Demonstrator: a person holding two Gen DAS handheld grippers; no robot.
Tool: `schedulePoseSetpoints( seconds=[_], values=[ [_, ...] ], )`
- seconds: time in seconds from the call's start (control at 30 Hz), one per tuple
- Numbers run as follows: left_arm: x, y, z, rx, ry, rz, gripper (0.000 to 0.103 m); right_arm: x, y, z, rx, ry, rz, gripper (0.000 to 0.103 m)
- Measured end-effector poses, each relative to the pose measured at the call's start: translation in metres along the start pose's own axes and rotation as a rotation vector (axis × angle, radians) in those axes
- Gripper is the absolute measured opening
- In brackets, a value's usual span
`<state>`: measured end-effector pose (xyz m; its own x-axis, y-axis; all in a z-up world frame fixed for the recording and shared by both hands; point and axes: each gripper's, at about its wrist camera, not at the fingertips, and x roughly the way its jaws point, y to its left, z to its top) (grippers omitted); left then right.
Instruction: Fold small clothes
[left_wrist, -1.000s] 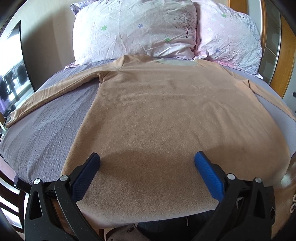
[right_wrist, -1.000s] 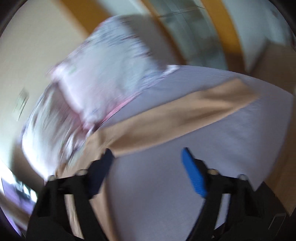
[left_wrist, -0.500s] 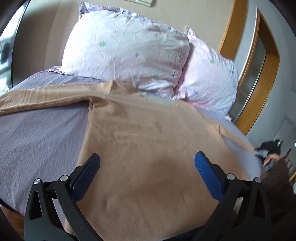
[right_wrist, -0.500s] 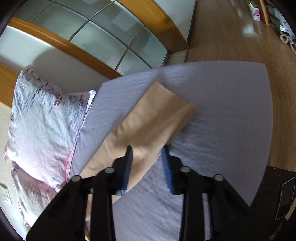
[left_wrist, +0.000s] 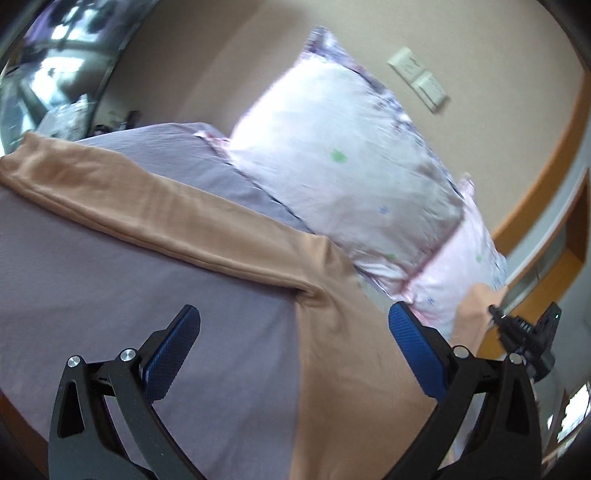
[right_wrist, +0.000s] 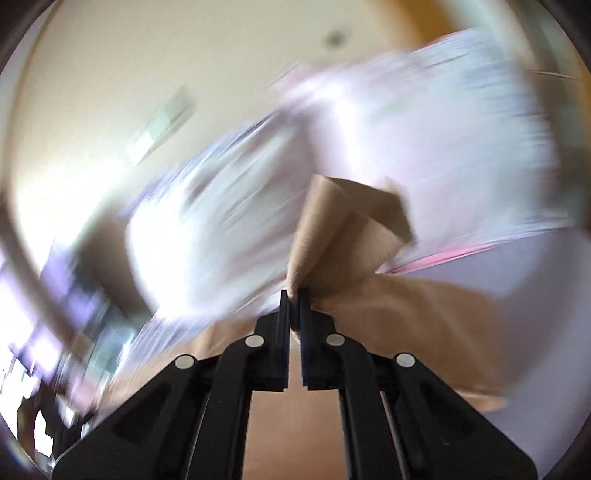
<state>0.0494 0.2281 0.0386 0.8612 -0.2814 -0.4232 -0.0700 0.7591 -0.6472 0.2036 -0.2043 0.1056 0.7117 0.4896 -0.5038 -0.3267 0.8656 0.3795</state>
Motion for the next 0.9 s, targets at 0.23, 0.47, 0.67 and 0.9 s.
schedulePoseSetpoints(
  seconds=[0.23, 0.47, 0.67, 0.9],
  values=[
    [-0.013, 0.060, 0.028, -0.191, -0.030, 0.121, 0.102, 0.100, 0.056, -0.063, -0.095, 0.357, 0.099, 0.040],
    [-0.005, 0.113, 0.052, -0.399, -0.013, 0.188, 0.094, 0.045, 0.026, -0.038, -0.042, 0.208, 0.069, 0.072],
    [-0.003, 0.140, 0.068, -0.563, -0.006, 0.227, 0.080, 0.018, 0.010, -0.042, 0.011, 0.169, 0.107, 0.075],
    [0.005, 0.172, 0.082, -0.696, 0.027, 0.259, 0.018, -0.015, 0.004, -0.043, 0.012, 0.115, 0.180, 0.082]
  ],
)
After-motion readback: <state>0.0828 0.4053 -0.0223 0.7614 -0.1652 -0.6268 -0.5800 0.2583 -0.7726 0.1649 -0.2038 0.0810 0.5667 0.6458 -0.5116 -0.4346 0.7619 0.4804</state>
